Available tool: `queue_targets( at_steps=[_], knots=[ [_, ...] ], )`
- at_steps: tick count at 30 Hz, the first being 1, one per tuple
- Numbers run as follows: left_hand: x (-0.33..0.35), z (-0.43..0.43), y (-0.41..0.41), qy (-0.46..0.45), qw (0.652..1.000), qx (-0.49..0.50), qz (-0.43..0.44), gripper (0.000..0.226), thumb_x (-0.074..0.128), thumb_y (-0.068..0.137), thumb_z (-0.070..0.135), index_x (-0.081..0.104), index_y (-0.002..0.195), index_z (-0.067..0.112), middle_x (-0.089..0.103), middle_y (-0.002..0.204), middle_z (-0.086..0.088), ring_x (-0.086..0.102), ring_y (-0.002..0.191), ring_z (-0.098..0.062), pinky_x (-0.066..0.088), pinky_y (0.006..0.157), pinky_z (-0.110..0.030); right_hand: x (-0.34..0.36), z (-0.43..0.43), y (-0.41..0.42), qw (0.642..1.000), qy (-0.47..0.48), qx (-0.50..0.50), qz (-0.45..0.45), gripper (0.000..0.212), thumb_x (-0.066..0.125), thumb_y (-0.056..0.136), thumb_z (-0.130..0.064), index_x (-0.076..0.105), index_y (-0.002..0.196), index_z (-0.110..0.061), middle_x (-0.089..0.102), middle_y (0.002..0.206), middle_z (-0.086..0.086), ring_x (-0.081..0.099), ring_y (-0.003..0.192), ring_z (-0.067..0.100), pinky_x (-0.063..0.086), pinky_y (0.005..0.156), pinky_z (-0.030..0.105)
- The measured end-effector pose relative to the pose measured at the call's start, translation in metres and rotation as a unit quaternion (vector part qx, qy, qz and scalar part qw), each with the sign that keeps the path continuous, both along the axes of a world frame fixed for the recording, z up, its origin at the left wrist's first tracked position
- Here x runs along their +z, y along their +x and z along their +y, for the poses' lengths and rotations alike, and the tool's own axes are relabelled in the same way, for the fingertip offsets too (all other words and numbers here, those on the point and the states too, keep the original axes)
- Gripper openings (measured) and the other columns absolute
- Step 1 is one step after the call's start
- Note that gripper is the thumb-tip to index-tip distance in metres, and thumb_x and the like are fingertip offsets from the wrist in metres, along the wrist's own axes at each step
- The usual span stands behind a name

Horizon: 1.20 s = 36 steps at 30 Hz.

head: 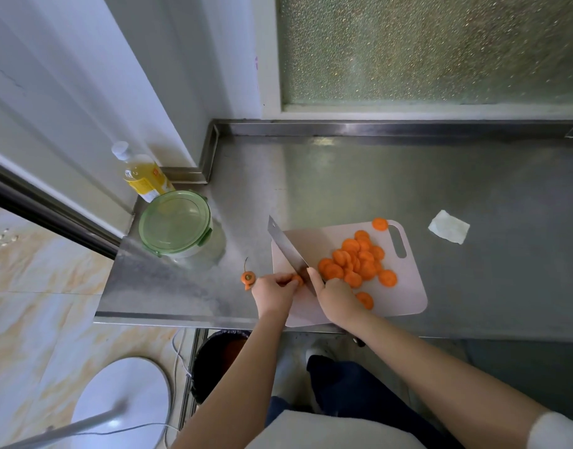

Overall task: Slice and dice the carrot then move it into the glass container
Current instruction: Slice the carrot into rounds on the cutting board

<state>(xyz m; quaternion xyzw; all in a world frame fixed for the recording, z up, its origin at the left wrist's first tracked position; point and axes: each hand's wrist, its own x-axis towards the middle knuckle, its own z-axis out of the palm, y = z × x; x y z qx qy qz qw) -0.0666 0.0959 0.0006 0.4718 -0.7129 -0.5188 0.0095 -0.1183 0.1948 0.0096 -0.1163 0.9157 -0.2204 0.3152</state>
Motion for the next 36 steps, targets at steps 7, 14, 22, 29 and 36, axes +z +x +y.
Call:
queue_targets(
  at_steps=[7, 14, 22, 29, 36],
  knots=[
    [0.0, -0.001, -0.002, 0.017, 0.999, 0.021, -0.019, 0.024, 0.071, 0.082, 0.011, 0.071, 0.105, 0.006, 0.07, 0.106, -0.005, 0.053, 0.084, -0.008, 0.039, 0.078, -0.016, 0.02, 0.008, -0.01, 0.998, -0.048, 0.033, -0.029, 0.053, 0.025, 0.102, -0.044, 0.053, 0.125, -0.005, 0.058, 0.119, 0.017, 0.055, 0.108, 0.028, 0.03, 0.073, 0.025],
    [-0.001, -0.001, -0.001, 0.023, 0.999, 0.03, -0.022, 0.023, 0.07, 0.083, 0.013, 0.071, 0.104, 0.006, 0.069, 0.106, -0.006, 0.051, 0.084, -0.008, 0.037, 0.076, -0.015, 0.031, 0.014, -0.001, 0.997, -0.023, 0.048, -0.048, 0.06, 0.023, 0.101, -0.049, 0.054, 0.121, -0.001, 0.059, 0.118, 0.02, 0.056, 0.108, 0.032, 0.032, 0.074, 0.029],
    [-0.004, -0.002, 0.0, 0.035, 0.999, 0.034, -0.019, 0.023, 0.072, 0.082, 0.014, 0.072, 0.104, 0.006, 0.069, 0.106, -0.006, 0.052, 0.085, -0.009, 0.039, 0.078, -0.017, 0.039, 0.015, 0.004, 0.998, -0.004, 0.052, -0.032, 0.062, 0.022, 0.101, -0.047, 0.052, 0.12, 0.003, 0.059, 0.116, 0.02, 0.057, 0.106, 0.03, 0.028, 0.071, 0.027],
    [-0.006, -0.004, 0.001, 0.042, 0.999, 0.032, -0.013, 0.023, 0.072, 0.081, 0.012, 0.072, 0.103, 0.006, 0.07, 0.104, -0.006, 0.054, 0.084, -0.009, 0.039, 0.078, -0.017, 0.03, 0.009, 0.004, 0.998, -0.027, 0.031, -0.053, 0.063, 0.023, 0.1, -0.05, 0.053, 0.121, 0.001, 0.058, 0.11, 0.02, 0.055, 0.105, 0.034, 0.027, 0.056, 0.023],
    [-0.009, -0.005, 0.0, 0.04, 0.999, 0.031, -0.007, 0.02, 0.074, 0.079, 0.012, 0.073, 0.097, 0.005, 0.071, 0.098, -0.004, 0.056, 0.081, -0.007, 0.041, 0.075, -0.015, 0.02, -0.001, 0.008, 0.996, -0.007, 0.007, -0.084, 0.038, 0.024, 0.1, -0.049, 0.049, 0.104, -0.021, 0.036, 0.067, -0.002, 0.035, 0.059, 0.01, 0.026, 0.055, 0.02]
  ],
)
